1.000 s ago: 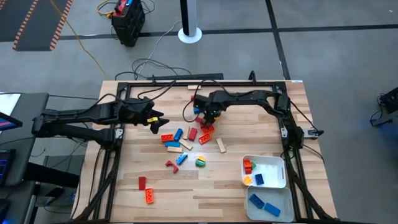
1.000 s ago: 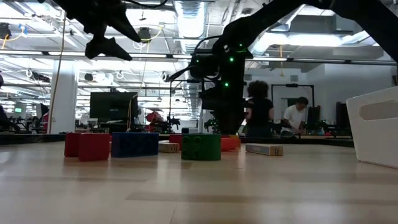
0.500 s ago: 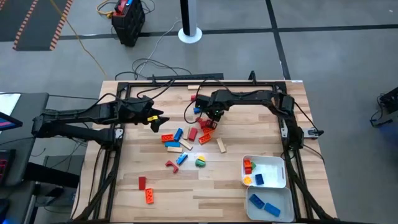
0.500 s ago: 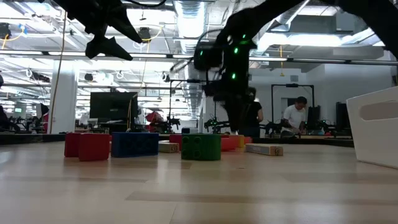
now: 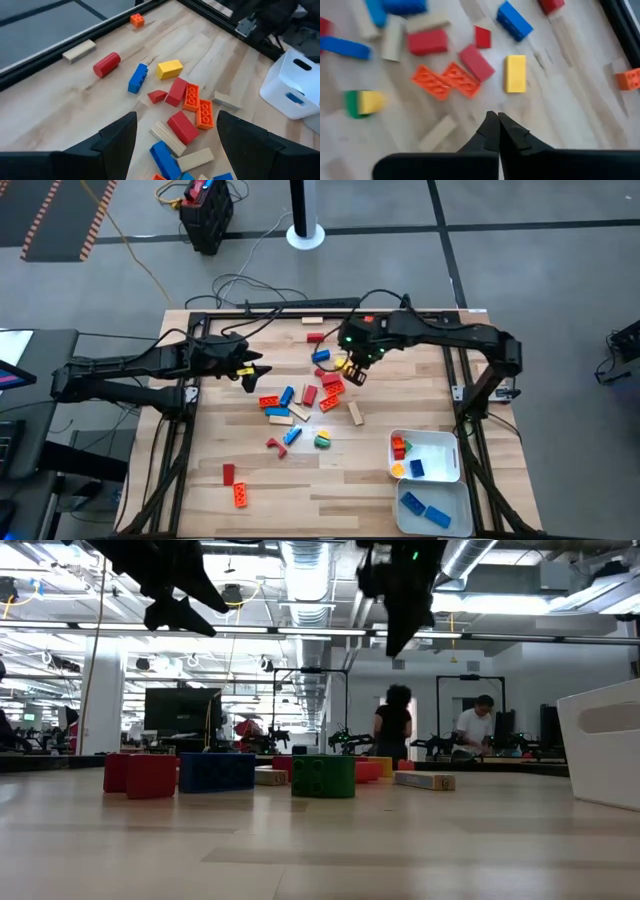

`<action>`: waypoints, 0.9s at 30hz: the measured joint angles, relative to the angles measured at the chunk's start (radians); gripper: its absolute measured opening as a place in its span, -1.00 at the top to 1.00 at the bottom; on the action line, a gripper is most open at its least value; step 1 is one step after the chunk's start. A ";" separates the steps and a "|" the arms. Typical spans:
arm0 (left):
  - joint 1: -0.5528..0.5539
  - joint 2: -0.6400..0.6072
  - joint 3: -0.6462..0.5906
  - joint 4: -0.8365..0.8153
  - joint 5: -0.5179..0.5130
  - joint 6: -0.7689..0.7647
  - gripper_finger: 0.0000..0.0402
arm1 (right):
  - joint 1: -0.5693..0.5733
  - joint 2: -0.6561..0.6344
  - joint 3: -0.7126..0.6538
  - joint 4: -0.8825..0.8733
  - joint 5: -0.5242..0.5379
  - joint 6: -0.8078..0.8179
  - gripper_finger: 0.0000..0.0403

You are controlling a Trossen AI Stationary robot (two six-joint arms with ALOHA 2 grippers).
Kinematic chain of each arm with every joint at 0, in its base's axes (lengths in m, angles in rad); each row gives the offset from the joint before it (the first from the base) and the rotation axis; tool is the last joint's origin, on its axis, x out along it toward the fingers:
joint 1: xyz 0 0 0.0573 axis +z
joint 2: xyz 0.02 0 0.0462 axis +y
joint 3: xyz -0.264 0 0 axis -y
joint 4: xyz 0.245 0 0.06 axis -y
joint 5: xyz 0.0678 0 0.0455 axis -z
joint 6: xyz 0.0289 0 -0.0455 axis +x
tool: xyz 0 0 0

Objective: Sort blocks by size
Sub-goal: Put the big yellow block into the gray bin, then put the big red block into the gray bin

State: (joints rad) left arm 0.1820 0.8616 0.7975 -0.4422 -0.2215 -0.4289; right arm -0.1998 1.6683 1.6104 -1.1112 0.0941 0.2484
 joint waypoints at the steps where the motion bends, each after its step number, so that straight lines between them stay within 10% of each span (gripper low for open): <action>1: 0.003 0.000 0.000 0.000 0.007 0.005 -0.32 | 0.007 -0.024 0.000 -0.001 0.000 0.025 0.83; 11: 0.021 0.000 0.000 0.047 0.053 0.009 -0.32 | -0.070 -0.096 -0.047 -0.029 0.035 0.260 0.03; 27: 0.018 -0.001 0.000 0.024 0.087 -0.052 -0.32 | -0.384 0.225 -0.077 0.249 0.014 0.460 -0.81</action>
State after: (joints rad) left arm 0.2001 0.8610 0.7975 -0.4187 -0.1345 -0.4807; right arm -0.5833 1.8930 1.5330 -0.8626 0.1086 0.7083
